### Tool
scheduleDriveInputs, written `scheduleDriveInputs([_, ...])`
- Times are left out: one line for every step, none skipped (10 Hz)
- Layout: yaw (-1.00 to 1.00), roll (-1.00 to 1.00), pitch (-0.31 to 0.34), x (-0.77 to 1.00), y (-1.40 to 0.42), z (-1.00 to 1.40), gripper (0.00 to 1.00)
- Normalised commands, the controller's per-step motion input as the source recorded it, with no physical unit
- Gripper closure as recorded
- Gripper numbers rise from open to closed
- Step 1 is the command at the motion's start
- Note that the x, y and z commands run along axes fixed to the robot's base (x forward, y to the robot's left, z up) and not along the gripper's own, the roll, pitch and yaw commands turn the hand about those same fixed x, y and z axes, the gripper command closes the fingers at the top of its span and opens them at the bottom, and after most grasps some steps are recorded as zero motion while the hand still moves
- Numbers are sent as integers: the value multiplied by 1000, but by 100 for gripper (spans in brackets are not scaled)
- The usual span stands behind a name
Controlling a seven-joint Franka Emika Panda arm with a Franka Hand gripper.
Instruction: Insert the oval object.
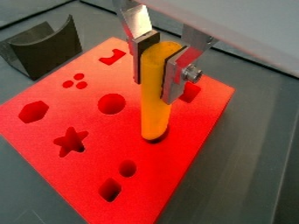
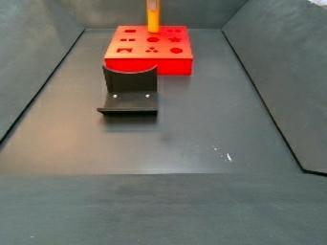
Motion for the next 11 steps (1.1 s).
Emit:
scheduleDriveInputs([0, -99, 0, 0, 0, -189, 100])
scheduleDriveInputs([0, -46, 0, 57, -54, -100, 100])
scheduleDriveInputs([49, -49, 0, 120, -111, -63, 100])
scheduleDriveInputs([26, -41, 0, 117, -91, -106, 100])
scheduleDriveInputs([20, -33, 0, 111, -51, -134, 100])
scheduleDriveInputs([0, 0, 0, 0, 0, -177, 100])
scheduleDriveInputs([0, 1, 0, -9, 17, -343, 100])
scheduleDriveInputs([-40, 7, 0, -289, 43, -491, 100])
scheduleDriveInputs([-74, 0, 0, -369, 14, -486, 100])
scheduleDriveInputs([-51, 0, -11, -286, 0, -517, 100])
scheduleDriveInputs([-63, 0, -61, -206, 0, -774, 100])
